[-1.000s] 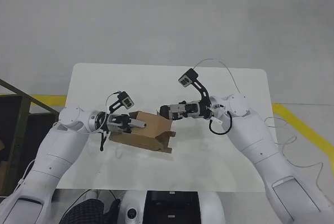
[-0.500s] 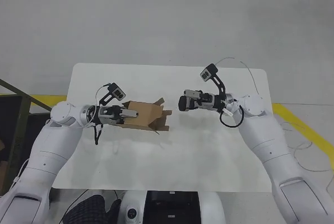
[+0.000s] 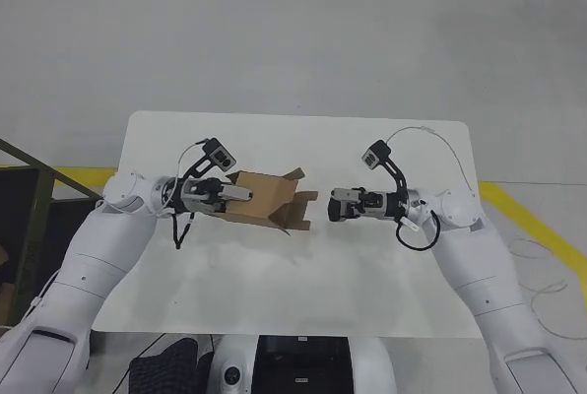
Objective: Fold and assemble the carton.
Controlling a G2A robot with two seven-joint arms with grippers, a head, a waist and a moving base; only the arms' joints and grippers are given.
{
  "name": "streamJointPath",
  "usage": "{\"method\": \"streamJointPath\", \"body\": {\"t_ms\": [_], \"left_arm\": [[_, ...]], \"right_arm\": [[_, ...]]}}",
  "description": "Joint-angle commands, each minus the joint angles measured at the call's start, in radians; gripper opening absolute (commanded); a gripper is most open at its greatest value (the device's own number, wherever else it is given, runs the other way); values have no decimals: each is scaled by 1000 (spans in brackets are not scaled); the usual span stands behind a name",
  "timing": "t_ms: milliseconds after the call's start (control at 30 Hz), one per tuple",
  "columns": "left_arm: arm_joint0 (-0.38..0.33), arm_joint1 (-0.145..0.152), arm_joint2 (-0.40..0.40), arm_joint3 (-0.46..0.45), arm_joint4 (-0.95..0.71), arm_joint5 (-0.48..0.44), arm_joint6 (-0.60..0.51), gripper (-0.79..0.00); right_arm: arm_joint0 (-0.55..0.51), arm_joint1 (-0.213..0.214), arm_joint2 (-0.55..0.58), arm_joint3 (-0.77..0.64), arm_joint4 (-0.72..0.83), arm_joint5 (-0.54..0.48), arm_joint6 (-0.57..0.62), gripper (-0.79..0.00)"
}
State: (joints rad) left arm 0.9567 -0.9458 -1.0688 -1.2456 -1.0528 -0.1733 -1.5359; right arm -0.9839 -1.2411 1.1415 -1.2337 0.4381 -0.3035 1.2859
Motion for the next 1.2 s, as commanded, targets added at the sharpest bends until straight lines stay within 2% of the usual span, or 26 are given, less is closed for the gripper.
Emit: {"method": "streamJointPath", "body": {"t_ms": [0, 133, 433, 700, 1167], "left_arm": [[-20, -2, 26, 10, -18, 0, 0, -785], [-52, -7, 69, 28, -41, -8, 0, -785], [-78, -10, 134, 42, -73, -17, 0, -785], [-78, -10, 134, 42, -73, -17, 0, -785], [-78, -10, 134, 42, -73, -17, 0, -785]], "right_arm": [[-24, 6, 8, -20, -8, 5, 3, 0], [-52, 9, -2, -32, -13, 16, 0, 0], [-21, -9, -85, -1, -2, -4, -22, 0], [3, -19, -123, 17, 10, -12, -38, 0], [53, -31, -180, -32, -19, 14, -67, 0]]}}
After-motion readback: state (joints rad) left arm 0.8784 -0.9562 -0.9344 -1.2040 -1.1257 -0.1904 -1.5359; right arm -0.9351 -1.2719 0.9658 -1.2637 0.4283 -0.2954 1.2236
